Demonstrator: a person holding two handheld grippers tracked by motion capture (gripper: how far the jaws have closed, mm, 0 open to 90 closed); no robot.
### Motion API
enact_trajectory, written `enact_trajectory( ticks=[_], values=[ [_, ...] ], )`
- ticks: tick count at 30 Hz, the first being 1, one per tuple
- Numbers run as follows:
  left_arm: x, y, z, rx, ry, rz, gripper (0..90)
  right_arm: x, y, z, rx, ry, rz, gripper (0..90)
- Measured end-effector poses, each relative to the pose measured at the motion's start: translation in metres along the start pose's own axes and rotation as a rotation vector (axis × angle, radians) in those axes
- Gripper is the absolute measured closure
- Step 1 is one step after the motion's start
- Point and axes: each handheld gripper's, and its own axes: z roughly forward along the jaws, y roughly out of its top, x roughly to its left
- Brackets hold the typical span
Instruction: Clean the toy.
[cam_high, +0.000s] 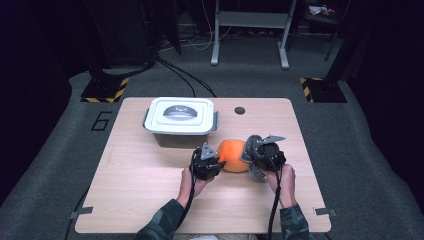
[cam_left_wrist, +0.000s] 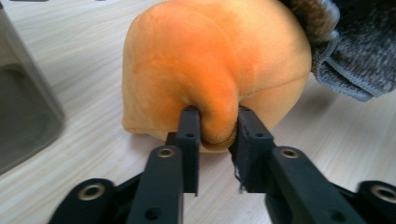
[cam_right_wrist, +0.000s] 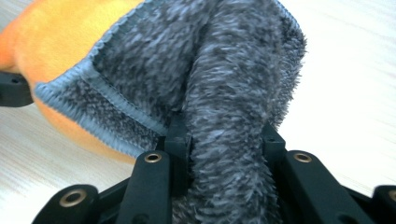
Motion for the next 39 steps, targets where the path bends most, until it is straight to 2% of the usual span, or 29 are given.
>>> enact_trajectory(
  ticks=[2, 5, 7, 8, 10, 11, 13, 16, 18, 19, 20, 23, 24, 26, 27, 30, 31, 33, 34, 35, 37, 38, 39],
  values=[
    [-0.001, 0.0, -0.001, 0.008, 0.01, 0.022, 67.0, -0.001, 0.002, 0.003, -0.002, 0.003, 0.017, 65.4],
    [-0.004, 0.002, -0.001, 0.032, 0.032, 0.067, 54.5, -0.004, 0.004, 0.004, -0.004, 0.004, 0.007, 65.4],
    [-0.01, 0.003, 0.002, 0.038, 0.081, 0.115, 47.2, -0.004, 0.004, 0.004, 0.006, 0.004, 0.015, 65.4],
    [-0.012, 0.004, 0.003, 0.039, 0.091, 0.13, 43.7, -0.006, 0.005, 0.004, 0.001, 0.003, 0.007, 65.4],
    [-0.017, 0.005, 0.007, 0.047, 0.133, 0.177, 39.9, -0.006, 0.006, 0.005, 0.002, 0.005, 0.015, 65.4],
    [-0.018, 0.006, 0.008, 0.049, 0.141, 0.195, 38.4, -0.007, 0.007, 0.005, 0.002, 0.003, 0.012, 65.4],
    [-0.022, 0.007, 0.011, 0.046, 0.161, 0.234, 39.4, -0.006, 0.008, 0.006, 0.0, -0.003, 0.008, 65.4],
    [-0.023, 0.007, 0.013, 0.023, 0.153, 0.25, 52.1, -0.007, 0.008, 0.006, 0.002, -0.014, 0.01, 65.4],
    [-0.022, 0.008, 0.015, 0.01, 0.134, 0.235, 63.1, -0.009, 0.008, 0.006, 0.01, -0.014, 0.026, 65.4],
    [-0.021, 0.008, 0.015, 0.013, 0.125, 0.228, 67.1, -0.011, 0.007, 0.006, -0.001, -0.015, 0.016, 65.4],
    [-0.021, 0.009, 0.015, 0.005, 0.112, 0.213, 70.3, -0.011, 0.007, 0.005, 0.002, -0.009, 0.032, 65.4],
    [-0.017, 0.011, 0.013, -0.002, 0.077, 0.161, 74.9, -0.014, 0.006, -0.001, -0.018, -0.009, 0.041, 65.4],
    [-0.017, 0.011, 0.013, -0.002, 0.077, 0.161, 75.5, -0.014, 0.006, -0.001, -0.018, -0.009, 0.041, 65.4],
    [-0.015, 0.013, 0.011, -0.007, 0.059, 0.113, 76.0, -0.013, 0.007, -0.007, -0.052, -0.003, 0.029, 65.4],
    [-0.014, 0.015, 0.01, -0.013, 0.046, 0.091, 76.3, -0.009, 0.009, -0.014, -0.066, 0.003, 0.024, 65.4],
    [-0.013, 0.018, 0.006, -0.013, 0.023, 0.059, 76.3, 0.0, 0.013, -0.023, -0.081, 0.023, -0.002, 65.4],
    [-0.013, 0.019, 0.005, -0.02, 0.021, 0.051, 76.3, 0.004, 0.015, -0.025, -0.09, 0.031, -0.022, 65.4],
    [-0.013, 0.02, 0.003, -0.015, 0.005, 0.042, 76.3, 0.009, 0.017, -0.028, -0.094, 0.038, -0.029, 65.3],
    [-0.014, 0.021, 0.0, -0.019, -0.015, 0.014, 76.2, 0.02, 0.022, -0.033, -0.105, 0.052, -0.066, 65.2],
    [-0.014, 0.022, -0.001, -0.021, -0.027, -0.002, 76.2, 0.024, 0.023, -0.034, -0.103, 0.058, -0.074, 65.2],
    [-0.013, 0.022, -0.001, -0.021, -0.039, -0.013, 76.2, 0.034, 0.026, -0.034, -0.108, 0.069, -0.105, 65.0],
    [-0.013, 0.022, -0.001, -0.016, -0.036, -0.005, 76.1, 0.037, 0.028, -0.032, -0.099, 0.071, -0.117, 65.0],
    [-0.013, 0.021, -0.001, -0.012, -0.033, -0.003, 76.1, 0.041, 0.029, -0.028, -0.09, 0.055, -0.129, 65.0]
  ],
)
